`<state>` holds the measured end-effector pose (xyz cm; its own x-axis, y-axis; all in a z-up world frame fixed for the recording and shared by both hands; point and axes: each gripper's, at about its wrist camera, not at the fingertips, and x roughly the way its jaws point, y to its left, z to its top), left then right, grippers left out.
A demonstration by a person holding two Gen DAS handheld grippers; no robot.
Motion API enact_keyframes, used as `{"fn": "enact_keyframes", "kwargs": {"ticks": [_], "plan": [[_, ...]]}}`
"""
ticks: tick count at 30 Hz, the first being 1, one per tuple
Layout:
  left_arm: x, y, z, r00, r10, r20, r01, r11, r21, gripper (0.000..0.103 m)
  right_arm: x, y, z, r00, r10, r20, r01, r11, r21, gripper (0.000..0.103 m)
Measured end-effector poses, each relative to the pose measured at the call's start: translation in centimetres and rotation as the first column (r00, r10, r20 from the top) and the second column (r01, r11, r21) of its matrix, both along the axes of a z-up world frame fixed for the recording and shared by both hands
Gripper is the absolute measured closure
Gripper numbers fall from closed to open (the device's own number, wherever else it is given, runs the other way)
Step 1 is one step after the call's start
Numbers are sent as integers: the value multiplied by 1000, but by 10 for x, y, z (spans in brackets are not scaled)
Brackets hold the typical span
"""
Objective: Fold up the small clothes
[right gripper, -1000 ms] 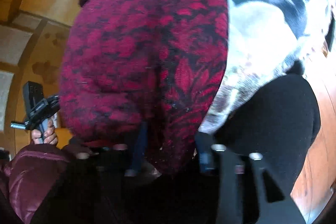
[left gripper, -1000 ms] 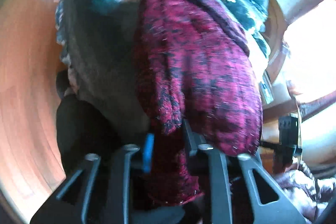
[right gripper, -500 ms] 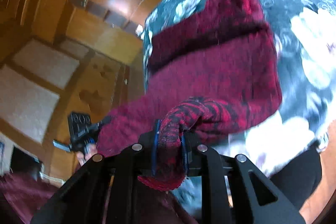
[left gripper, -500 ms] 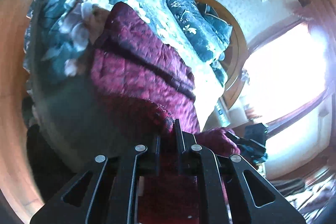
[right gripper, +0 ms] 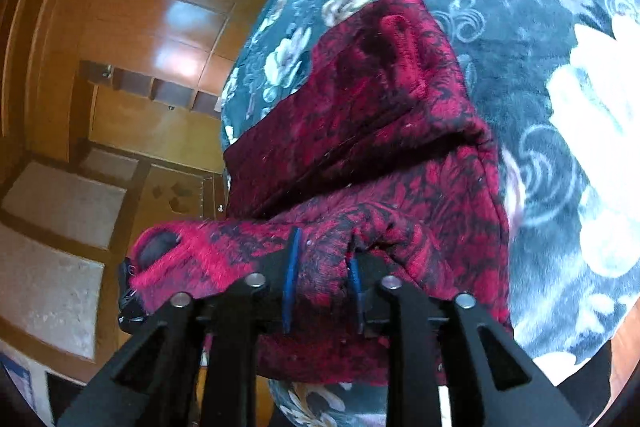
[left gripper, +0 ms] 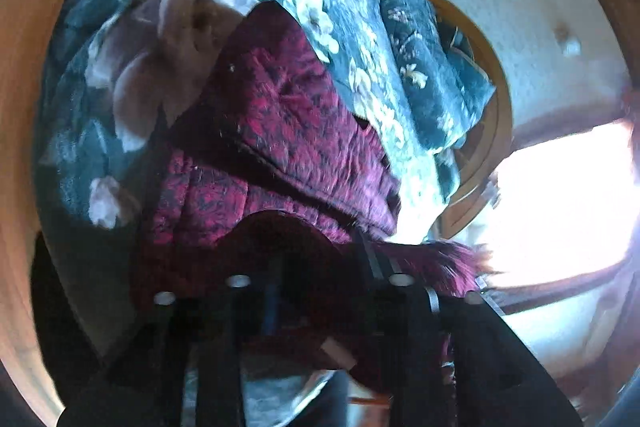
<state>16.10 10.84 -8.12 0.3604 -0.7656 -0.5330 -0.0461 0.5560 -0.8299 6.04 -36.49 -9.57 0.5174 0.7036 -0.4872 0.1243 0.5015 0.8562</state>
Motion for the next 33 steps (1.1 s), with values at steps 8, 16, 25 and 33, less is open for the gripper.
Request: {"fn": "enact_keyframes", "kwargs": {"ticks": [8,16,25,33], "plan": [[-20,56,9,979,140,148,-169,963,209,30,-30,-32,25,995,-26,94,29,999,-31,21],[-40,19,-15,951,-102,292,1,945,327,19,-71,-10,-3,996,84,33,-71,952,-298,29],[-47,-4,-35,964,-171,204,108,951,288,89,-72,-6,-17,998,60,-2,-57,929,-365,88],[-106,24,-18,974,-117,196,79,978,192,91,-108,-10,13,993,111,33,-92,930,-356,90]]}}
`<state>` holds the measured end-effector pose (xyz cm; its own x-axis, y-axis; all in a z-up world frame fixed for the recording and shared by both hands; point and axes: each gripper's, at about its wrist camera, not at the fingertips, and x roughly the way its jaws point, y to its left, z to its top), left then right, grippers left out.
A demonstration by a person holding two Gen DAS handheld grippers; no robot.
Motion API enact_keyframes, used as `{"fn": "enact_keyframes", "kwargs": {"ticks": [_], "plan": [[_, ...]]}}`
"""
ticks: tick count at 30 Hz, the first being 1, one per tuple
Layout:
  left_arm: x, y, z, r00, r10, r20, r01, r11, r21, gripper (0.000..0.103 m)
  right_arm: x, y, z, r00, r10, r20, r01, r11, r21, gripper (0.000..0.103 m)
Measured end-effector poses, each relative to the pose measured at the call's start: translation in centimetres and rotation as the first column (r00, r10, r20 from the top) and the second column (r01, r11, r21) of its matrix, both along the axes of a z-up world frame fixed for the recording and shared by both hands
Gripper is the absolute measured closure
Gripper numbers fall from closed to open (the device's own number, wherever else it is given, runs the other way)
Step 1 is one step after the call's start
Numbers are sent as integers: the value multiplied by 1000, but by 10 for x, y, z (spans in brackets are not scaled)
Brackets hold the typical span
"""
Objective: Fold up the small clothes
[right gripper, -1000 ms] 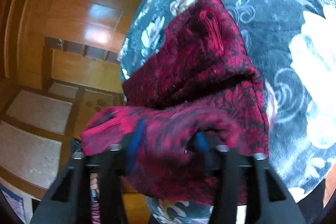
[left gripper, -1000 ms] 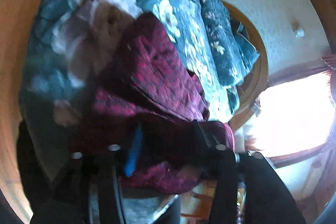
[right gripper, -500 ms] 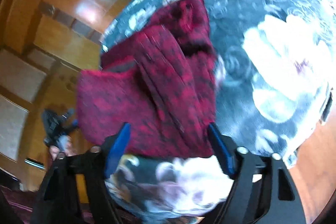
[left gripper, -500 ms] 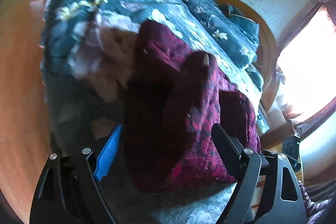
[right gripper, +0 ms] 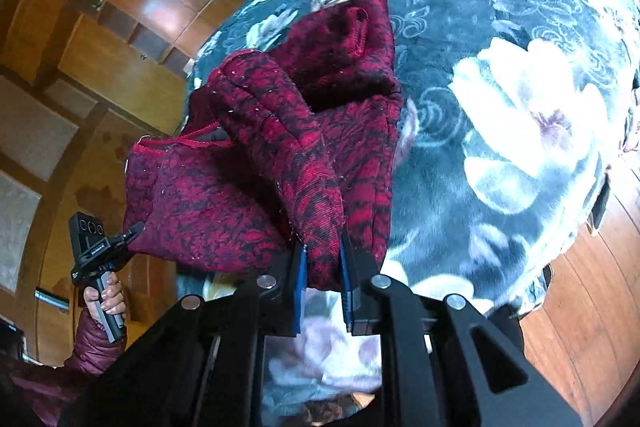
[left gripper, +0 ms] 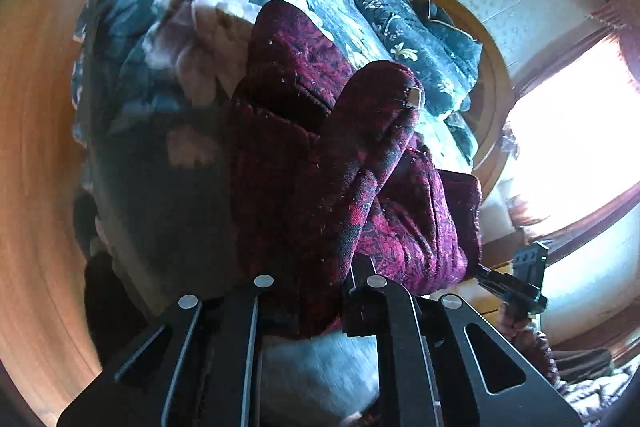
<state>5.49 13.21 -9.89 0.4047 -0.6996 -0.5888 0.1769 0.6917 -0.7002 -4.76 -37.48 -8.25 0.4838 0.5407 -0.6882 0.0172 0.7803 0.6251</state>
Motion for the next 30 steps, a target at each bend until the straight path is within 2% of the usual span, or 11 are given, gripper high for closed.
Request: {"fn": "enact_keyframes", "kwargs": {"ticks": [7,9,12,13,14,16,17,18,23,28,30], "plan": [[-39,4,-1,999,-4,-45,3,1000,-24,91,-31,-1,-10,998,31,-60,-30,999,19,90],[-36,-1,-6,999,-2,-54,3,1000,21,90,-27,-1,-18,997,25,-72,-23,1000,21,90],[-21,-6,-7,998,15,-58,-9,996,91,83,-14,5,-27,996,22,-90,-25,999,-39,88],[-17,-7,-3,999,15,-44,-11,995,100,79,-11,8,-27,996,17,-88,-23,998,-63,83],[-15,-7,0,999,22,-28,-19,992,122,66,-9,8,-26,997,1,-81,-8,996,-91,73],[-10,-8,12,999,34,37,-40,982,186,54,-3,10,-19,998,-23,-51,15,988,-152,65],[-7,-9,18,998,30,63,-42,979,200,53,-1,12,-14,999,-30,-31,24,983,-181,53],[-3,-12,24,995,22,92,-43,972,232,53,3,17,-5,1000,-30,9,31,974,-223,50],[17,-32,38,983,-47,178,-12,949,316,53,27,46,21,993,9,119,31,943,-332,49],[37,-56,33,972,-140,188,62,928,368,53,57,79,17,990,86,116,-31,910,-412,49],[44,-63,27,968,-176,178,102,927,361,70,67,84,9,990,107,87,-57,892,-449,60]]}}
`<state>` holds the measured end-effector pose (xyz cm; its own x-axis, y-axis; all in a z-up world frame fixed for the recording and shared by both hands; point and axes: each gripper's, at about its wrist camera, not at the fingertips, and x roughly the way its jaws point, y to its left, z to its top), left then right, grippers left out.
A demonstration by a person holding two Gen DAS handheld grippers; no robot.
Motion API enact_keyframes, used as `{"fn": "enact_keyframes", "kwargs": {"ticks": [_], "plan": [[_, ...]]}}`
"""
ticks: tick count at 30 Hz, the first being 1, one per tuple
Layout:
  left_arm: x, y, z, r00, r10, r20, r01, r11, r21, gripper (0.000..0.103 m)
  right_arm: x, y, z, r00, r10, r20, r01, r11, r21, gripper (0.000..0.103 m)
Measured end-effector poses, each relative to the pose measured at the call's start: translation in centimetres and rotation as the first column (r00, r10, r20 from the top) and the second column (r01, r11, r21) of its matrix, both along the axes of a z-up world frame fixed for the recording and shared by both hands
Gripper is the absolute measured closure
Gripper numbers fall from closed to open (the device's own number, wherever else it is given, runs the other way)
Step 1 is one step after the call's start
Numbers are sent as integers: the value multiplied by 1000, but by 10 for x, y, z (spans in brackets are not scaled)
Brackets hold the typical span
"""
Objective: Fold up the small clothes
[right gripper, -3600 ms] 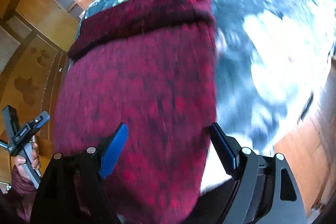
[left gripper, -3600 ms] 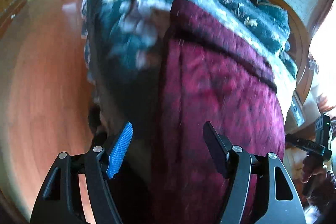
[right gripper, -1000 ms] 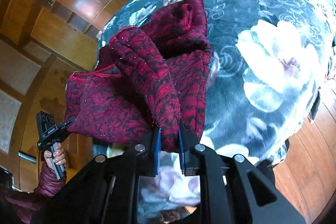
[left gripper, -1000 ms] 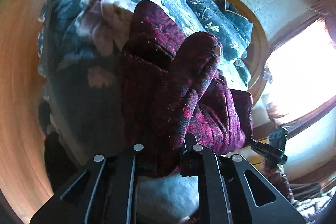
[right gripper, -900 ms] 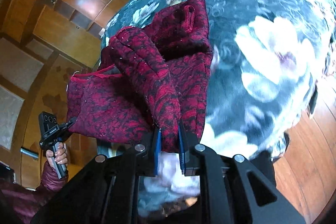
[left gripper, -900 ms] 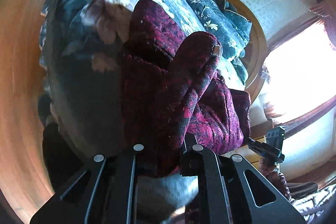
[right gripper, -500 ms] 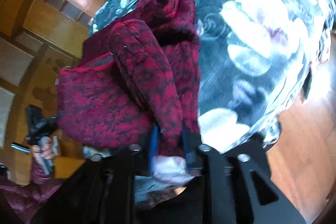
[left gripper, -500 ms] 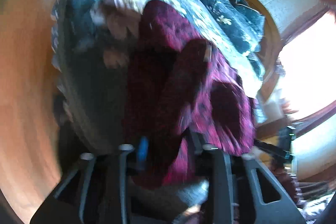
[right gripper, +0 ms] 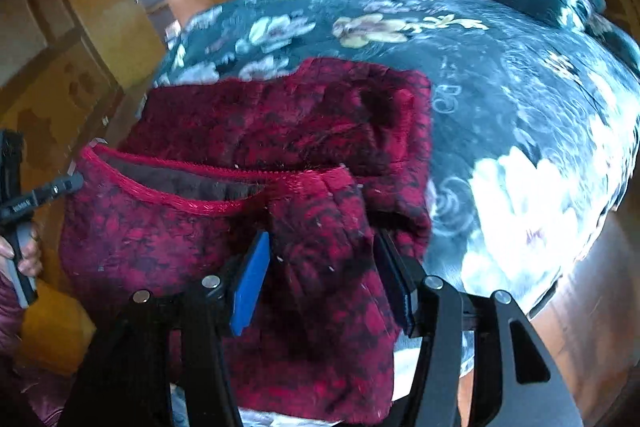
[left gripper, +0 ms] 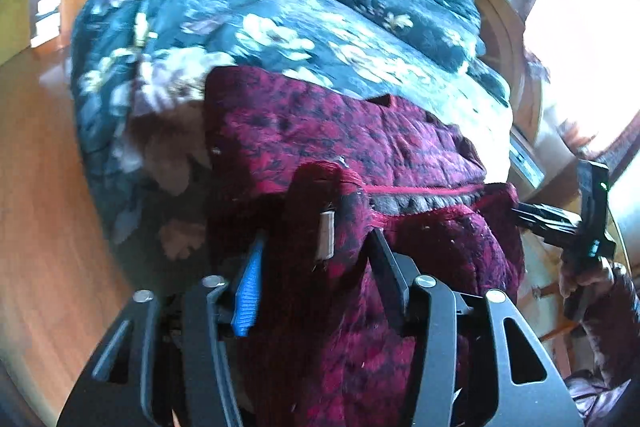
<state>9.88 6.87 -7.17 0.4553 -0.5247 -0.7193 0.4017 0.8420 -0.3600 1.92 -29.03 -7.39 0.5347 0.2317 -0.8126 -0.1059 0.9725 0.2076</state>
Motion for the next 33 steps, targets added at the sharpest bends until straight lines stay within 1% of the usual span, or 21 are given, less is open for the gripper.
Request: {"fn": "enact_keyframes", "kwargs": {"ticks": [1,2,4,6,7,8,9,10,11,13,15,18,19,20,21,22,23,24,26,29,33], "plan": [[2,-1,-1,1000,-4,-2,4,1000,-1,85,3,0,-2,1000,-5,-7,5,1000,-23,82],[1,-1,0,1000,7,7,-7,1000,-6,88,3,-5,-1,1000,-19,0,19,1000,-13,83],[-2,9,7,998,50,40,-47,997,-53,89,-2,-18,6,998,-62,32,60,997,39,85],[-2,24,8,992,120,37,-116,988,-101,89,-7,-34,12,992,-115,52,109,989,96,85],[-2,27,7,990,139,31,-135,985,-105,89,-7,-45,11,987,-153,49,145,980,132,85],[1,29,3,987,157,18,-154,983,-96,89,-7,-50,8,985,-169,38,162,976,149,85],[7,26,-6,987,163,-12,-164,984,-66,89,-3,-53,3,983,-181,19,175,970,166,85],[10,22,-11,985,169,-24,-170,985,-43,89,4,-54,-6,982,-191,-7,190,966,174,85],[15,17,-18,982,184,-39,-184,983,-12,89,10,-52,-13,980,-196,-28,198,966,167,85],[20,8,-29,980,193,-45,-191,981,27,87,18,-51,-29,976,-210,-58,216,964,154,85],[22,6,-35,977,203,-59,-202,979,15,85,24,-51,-39,972,-219,-82,230,960,159,85],[21,8,-34,976,207,-62,-207,978,11,65,25,-48,-39,974,-212,-75,221,966,135,84],[21,9,-33,977,204,-61,-204,979,7,59,24,-48,-38,976,-205,-74,213,969,127,82],[21,9,-32,979,195,-62,-195,981,-2,59,24,-48,-37,977,-201,-74,209,970,125,76],[20,8,-32,982,180,-63,-181,983,-8,60,22,-47,-35,979,-192,-73,200,971,128,74],[19,7,-32,984,168,-57,-169,986,-6,65,21,-46,-34,979,-189,-69,197,972,125,72],[17,5,-31,986,157,-50,-157,988,-4,73,18,-44,-34,980,-187,-66,194,973,122,71],[16,3,-31,987,151,-47,-152,988,-3,76,17,-43,-33,981,-185,-65,192,974,122,69],[10,1,-28,988,154,-25,-154,988,5,83,12,-40,-33,982,-176,-69,183,974,132,55],[0,-2,-20,987,160,21,-160,987,18,85,8,-36,-36,983,-170,-69,177,977,115,54],[-14,-7,-8,981,169,93,-176,982,74,87,3,-36,-36,979,-189,-77,197,972,125,54]]}}
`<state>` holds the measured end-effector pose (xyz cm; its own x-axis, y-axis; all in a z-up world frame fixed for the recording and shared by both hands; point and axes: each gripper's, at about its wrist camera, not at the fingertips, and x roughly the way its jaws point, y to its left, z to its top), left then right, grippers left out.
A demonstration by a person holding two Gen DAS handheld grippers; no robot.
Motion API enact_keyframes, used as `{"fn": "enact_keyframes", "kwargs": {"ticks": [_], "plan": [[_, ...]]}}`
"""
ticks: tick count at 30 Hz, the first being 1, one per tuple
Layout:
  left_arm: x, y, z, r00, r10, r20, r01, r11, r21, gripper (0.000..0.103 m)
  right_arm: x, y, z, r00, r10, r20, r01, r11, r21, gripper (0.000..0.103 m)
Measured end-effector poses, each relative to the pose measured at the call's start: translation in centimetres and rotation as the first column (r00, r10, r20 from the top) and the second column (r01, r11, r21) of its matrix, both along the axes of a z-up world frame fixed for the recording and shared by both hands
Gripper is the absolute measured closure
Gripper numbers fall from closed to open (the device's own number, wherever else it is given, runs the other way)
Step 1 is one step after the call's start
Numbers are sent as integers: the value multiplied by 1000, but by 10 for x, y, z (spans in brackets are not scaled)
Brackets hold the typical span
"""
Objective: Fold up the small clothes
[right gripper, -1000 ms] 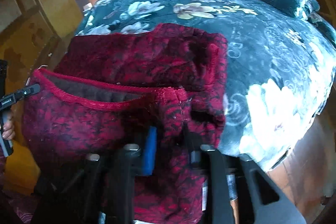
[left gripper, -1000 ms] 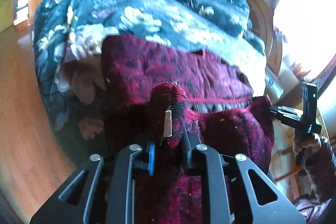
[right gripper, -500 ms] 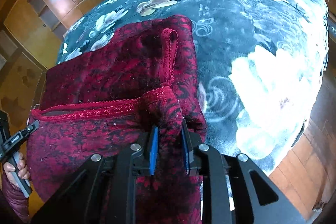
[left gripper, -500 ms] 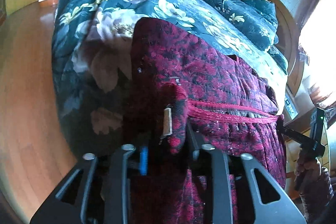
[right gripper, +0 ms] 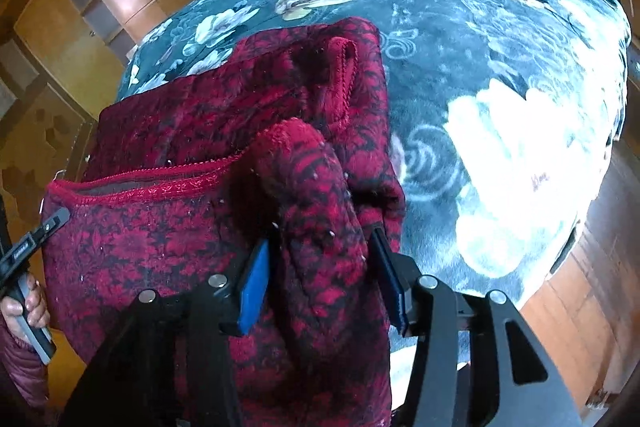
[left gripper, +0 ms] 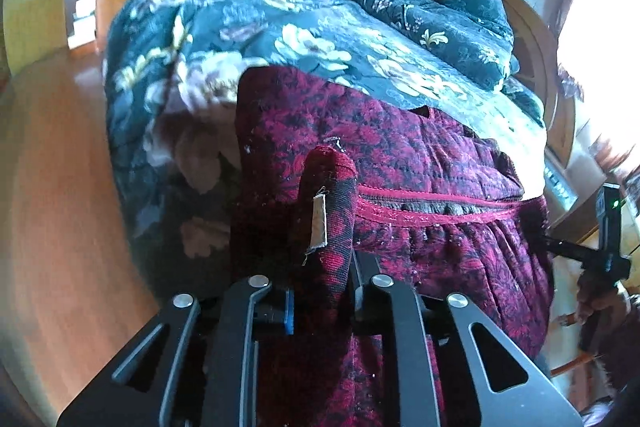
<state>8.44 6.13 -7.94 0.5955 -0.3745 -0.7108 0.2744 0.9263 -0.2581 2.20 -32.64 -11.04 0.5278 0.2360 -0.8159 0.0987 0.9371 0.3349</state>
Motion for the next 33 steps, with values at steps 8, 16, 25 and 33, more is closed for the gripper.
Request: {"fn": "enact_keyframes", "kwargs": {"ticks": [8,16,25,33], "plan": [[-30,-10,26,992,29,123,-38,997,70,88,-9,16,10,999,28,20,-27,997,-67,76],[-45,-13,35,986,31,166,-47,995,92,88,-15,22,20,999,39,35,-36,996,-81,80],[-49,-6,38,983,37,178,-52,996,75,88,-26,21,50,992,70,102,-62,995,-78,84],[-33,0,8,997,48,65,-52,997,49,88,-16,21,23,997,65,36,-63,996,-67,83]]}}
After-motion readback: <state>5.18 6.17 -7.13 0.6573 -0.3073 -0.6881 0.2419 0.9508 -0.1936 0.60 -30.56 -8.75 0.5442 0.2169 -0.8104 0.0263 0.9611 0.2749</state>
